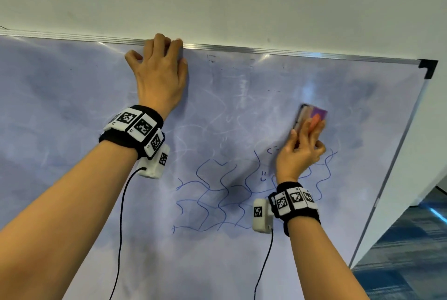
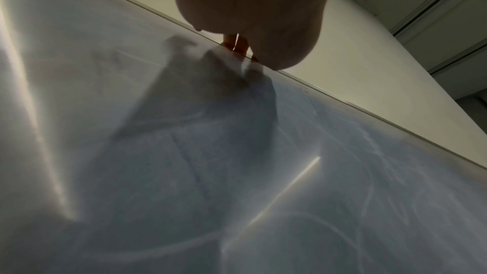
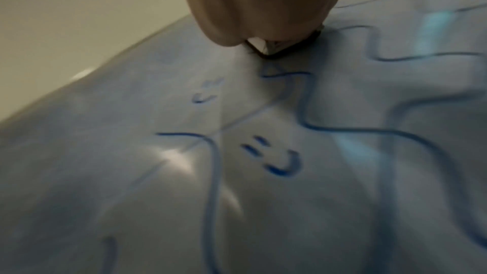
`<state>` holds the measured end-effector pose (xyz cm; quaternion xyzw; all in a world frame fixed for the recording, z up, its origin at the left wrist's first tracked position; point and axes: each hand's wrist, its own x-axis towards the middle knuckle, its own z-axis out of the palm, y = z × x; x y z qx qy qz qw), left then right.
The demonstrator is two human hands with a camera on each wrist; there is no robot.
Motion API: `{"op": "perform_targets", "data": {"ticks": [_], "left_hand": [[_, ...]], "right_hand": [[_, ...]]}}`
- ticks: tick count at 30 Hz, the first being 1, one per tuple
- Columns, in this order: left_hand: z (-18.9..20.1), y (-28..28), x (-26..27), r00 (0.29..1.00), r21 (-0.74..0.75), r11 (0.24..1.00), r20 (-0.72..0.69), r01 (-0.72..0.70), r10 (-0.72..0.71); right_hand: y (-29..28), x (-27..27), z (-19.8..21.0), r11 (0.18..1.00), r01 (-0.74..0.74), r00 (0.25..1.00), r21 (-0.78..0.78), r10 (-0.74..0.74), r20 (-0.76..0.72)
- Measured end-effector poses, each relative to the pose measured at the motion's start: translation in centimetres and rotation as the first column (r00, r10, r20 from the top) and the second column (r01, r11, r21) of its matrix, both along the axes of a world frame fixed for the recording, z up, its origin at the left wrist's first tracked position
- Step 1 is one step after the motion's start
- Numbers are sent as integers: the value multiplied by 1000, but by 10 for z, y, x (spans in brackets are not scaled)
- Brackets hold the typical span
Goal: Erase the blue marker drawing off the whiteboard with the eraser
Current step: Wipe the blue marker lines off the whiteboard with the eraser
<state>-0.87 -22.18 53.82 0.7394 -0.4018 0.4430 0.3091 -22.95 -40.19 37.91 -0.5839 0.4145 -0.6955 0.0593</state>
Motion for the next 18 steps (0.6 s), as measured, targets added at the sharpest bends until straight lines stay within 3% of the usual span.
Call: {"op": "perform_targets", "data": {"ticks": [4, 6, 9, 11, 15, 18], "left_hand": [[0, -1, 0, 1000, 9, 1000, -8, 11, -11], [0, -1, 1, 1000, 18, 1000, -10, 14, -14], [0, -1, 3, 1000, 46, 999, 3, 1, -1], [0, -1, 2, 1000, 46, 999, -5, 4, -4], [-1, -3, 2, 1000, 39, 999, -18, -1, 2], [-1, -2, 3, 1000, 53, 998, -11, -13, 14]], "right_hand": [[-6, -18, -44, 949, 64, 970, 309, -131, 203], [-3, -27, -67, 890, 6, 940, 457, -161, 300], [2, -36, -74, 826, -109, 887, 553, -170, 429], [5, -34, -60, 829, -118, 897, 547, -146, 416], [6, -19, -31, 965, -21, 986, 262, -23, 163], [1, -16, -33, 965, 8, 986, 264, -52, 159]]}}
